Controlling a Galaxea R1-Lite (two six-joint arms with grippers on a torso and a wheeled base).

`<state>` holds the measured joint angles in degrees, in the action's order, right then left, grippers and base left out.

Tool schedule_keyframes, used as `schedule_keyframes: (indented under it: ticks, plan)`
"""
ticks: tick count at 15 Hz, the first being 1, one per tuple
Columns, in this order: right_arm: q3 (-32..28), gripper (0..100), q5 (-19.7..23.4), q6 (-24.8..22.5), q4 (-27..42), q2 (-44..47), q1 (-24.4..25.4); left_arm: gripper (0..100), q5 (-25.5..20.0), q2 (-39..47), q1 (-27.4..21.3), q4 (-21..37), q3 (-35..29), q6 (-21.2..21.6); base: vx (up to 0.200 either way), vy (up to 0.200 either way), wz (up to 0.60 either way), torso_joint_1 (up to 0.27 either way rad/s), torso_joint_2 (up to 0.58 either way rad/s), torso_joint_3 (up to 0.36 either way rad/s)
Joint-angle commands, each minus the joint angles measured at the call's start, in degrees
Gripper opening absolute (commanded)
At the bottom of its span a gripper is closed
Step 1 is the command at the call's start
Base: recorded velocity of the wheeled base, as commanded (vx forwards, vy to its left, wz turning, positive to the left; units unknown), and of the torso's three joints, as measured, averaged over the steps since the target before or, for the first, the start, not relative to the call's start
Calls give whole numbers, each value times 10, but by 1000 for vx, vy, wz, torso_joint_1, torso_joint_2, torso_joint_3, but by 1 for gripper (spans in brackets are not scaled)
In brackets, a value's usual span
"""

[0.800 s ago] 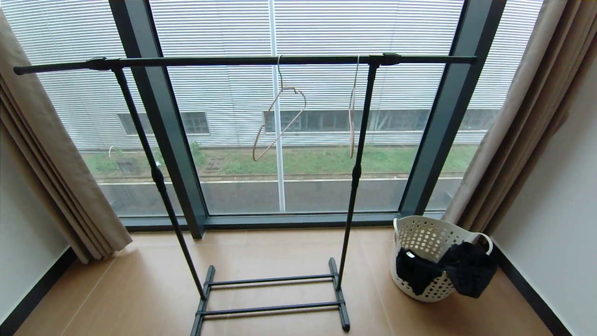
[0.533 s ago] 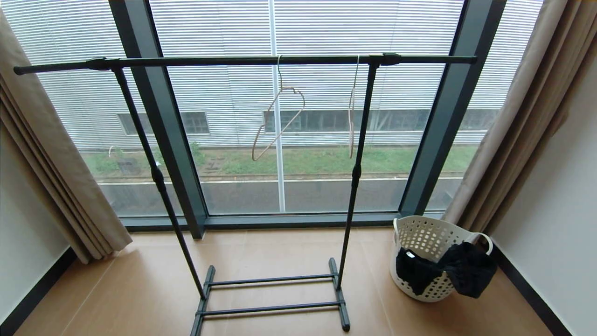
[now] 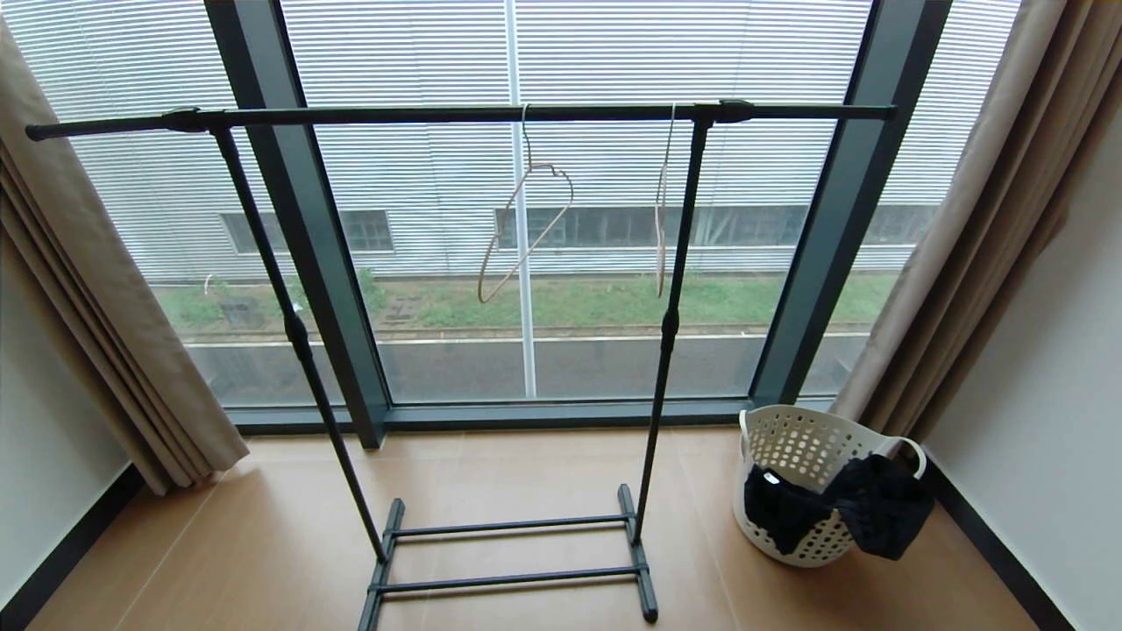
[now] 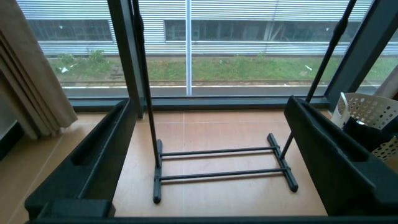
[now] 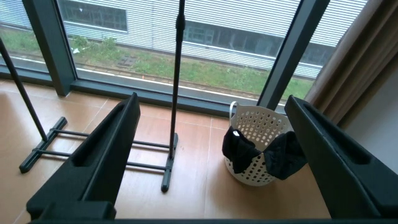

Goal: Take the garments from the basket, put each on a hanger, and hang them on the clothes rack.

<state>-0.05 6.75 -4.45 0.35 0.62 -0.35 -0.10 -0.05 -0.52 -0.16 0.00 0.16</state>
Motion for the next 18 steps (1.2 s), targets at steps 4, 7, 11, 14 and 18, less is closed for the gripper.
schedule_keyframes:
  ticks: [4, 7, 11, 14, 18]
  plan:
    - [0, 100, -1, 5, -1, 0, 0, 100, -1, 0, 0, 0, 0, 2, 0, 0, 0, 0, 0, 0]
    - [0, 100, -1, 6, -1, 0, 0, 100, 0, 0, 0, 0, 0, 0, 0, 0, 0, 0, 0, 0]
    - [0, 100, -2, 8, -1, 0, 0, 100, -10, 0, 0, 1, 0, 10, 0, 0, 0, 0, 0, 0]
    - [0, 100, 0, 7, -1, 0, 0, 100, -32, 0, 0, 1, 0, 20, 0, 0, 0, 0, 0, 0]
    - [0, 100, -1, 7, -1, 0, 0, 100, -32, 0, 0, 1, 0, 19, 0, 0, 0, -43, 84, 52]
